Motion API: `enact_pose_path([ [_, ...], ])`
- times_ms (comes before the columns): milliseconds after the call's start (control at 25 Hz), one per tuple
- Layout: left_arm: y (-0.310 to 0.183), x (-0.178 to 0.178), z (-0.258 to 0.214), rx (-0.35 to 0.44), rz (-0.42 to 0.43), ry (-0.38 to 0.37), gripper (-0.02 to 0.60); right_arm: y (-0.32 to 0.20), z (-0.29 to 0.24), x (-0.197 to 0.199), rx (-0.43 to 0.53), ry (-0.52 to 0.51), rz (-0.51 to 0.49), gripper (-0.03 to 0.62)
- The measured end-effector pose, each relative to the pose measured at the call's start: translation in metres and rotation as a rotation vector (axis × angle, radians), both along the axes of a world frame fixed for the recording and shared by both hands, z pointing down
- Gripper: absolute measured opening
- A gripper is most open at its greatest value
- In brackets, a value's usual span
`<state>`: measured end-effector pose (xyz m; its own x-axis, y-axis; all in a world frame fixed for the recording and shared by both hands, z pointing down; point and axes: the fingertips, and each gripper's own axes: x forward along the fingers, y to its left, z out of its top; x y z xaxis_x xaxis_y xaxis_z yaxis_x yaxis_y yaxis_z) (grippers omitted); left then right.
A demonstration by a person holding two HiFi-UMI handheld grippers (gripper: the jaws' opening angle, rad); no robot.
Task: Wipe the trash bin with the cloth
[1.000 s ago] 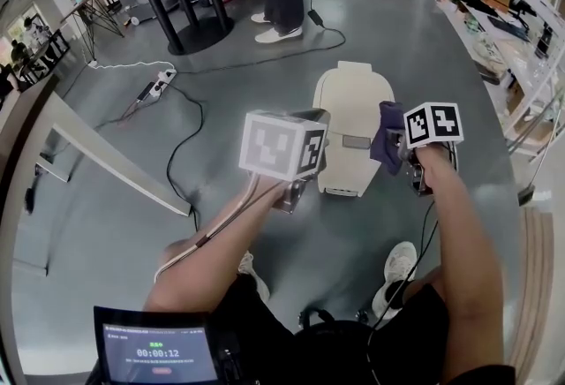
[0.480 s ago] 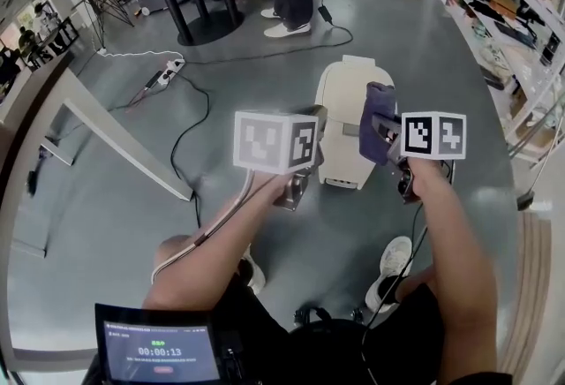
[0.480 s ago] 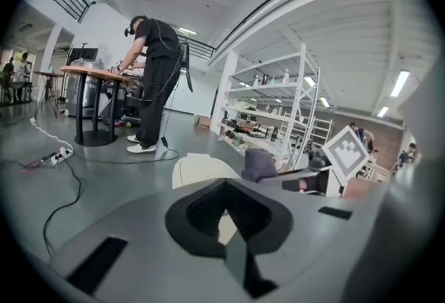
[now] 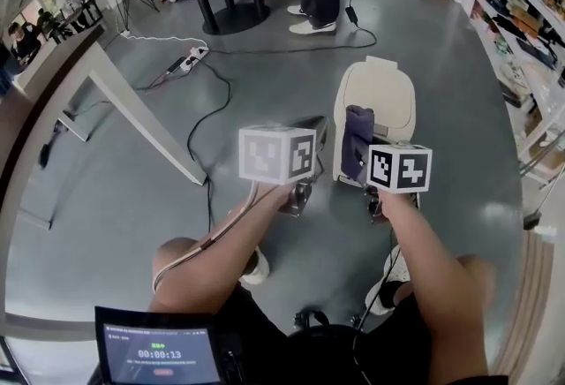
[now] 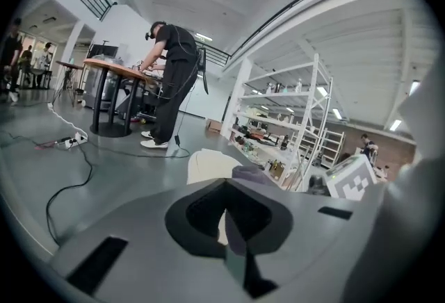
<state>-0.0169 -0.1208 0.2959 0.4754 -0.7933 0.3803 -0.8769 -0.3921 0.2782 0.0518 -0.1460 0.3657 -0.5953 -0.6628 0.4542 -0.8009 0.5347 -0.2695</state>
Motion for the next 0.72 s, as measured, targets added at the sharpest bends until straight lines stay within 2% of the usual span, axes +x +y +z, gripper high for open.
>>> enact_pose_path([
  [120,0.002,-0.017,0.011,0.055,-0.030,-0.032,-0.002,0.006,0.022,-0.013,-0.006,0.003,0.019,0.074],
  [240,0.008,-0.022,0.022,0.113,-0.036,-0.036,-0.003,0.007,0.039,-0.024,0.072,0.052,0.036,0.074],
  [360,0.007,-0.030,0.036,0.168,-0.033,-0.077,-0.002,0.005,0.056,-0.033,0.160,0.112,0.049,0.074],
  [520,-0.004,-0.056,0.061,0.172,-0.056,-0.075,-0.002,-0.001,0.076,-0.049,0.216,0.176,0.040,0.074],
  [720,-0.023,-0.085,0.098,0.134,-0.110,-0.088,-0.002,-0.021,0.103,-0.069,0.190,0.198,0.062,0.074],
])
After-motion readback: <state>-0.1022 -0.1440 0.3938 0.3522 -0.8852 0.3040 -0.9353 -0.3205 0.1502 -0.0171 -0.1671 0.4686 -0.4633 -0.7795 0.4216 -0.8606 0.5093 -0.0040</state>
